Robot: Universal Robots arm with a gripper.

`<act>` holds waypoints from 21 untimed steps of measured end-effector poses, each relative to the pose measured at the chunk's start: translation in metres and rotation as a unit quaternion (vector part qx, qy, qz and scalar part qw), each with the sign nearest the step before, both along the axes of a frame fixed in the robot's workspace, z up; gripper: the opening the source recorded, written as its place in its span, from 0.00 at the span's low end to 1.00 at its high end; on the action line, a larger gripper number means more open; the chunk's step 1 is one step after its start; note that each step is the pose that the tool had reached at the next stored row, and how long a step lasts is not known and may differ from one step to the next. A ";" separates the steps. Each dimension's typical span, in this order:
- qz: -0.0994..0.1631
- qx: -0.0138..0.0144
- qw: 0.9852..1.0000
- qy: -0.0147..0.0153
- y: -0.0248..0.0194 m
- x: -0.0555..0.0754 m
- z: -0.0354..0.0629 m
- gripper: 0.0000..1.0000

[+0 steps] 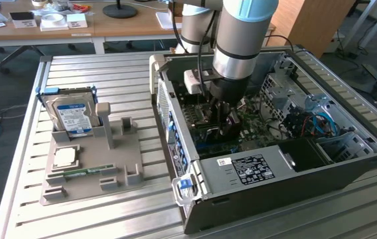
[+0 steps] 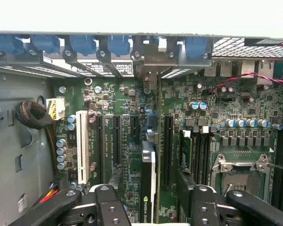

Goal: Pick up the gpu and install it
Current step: 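Insert the gpu into the slot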

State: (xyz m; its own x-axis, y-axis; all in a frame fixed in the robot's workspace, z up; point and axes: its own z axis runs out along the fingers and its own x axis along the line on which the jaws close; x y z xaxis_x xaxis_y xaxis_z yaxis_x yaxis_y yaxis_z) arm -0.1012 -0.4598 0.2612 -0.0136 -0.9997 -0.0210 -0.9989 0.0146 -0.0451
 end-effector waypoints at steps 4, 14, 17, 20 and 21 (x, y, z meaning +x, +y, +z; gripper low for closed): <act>0.000 0.000 1.000 0.000 0.0000 0.000 0.0000 0.58; 0.000 0.000 1.000 0.000 0.0000 0.000 0.0000 0.58; 0.000 0.000 1.000 0.000 -0.0001 0.000 0.0010 0.58; 0.000 0.000 1.000 0.000 0.0000 0.000 0.0059 0.58; 0.000 0.000 1.000 0.000 0.0000 0.000 0.0079 0.58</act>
